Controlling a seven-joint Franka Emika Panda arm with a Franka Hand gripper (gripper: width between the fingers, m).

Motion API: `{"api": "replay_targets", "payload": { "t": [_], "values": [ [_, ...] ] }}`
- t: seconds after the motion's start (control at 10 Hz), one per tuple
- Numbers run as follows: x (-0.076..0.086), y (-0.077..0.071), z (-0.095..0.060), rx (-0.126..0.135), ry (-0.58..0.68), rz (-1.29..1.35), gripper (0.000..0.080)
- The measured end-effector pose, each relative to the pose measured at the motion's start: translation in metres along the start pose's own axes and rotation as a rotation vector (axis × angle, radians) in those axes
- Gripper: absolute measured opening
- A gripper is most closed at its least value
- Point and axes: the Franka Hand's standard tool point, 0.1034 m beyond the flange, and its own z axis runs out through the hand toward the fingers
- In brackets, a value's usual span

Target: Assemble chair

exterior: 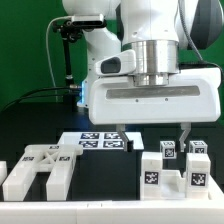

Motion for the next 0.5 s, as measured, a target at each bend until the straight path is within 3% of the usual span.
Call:
{"api": "replay_targets", "payload": {
  "t": [0.2, 0.5],
  "values": [
    [-0.012, 0.010, 0.020, -0.028, 0.065, -0.036, 0.0649],
    [-0.017, 0.015, 0.046, -0.051, 0.091, -0.042, 0.0649]
  ]
}}
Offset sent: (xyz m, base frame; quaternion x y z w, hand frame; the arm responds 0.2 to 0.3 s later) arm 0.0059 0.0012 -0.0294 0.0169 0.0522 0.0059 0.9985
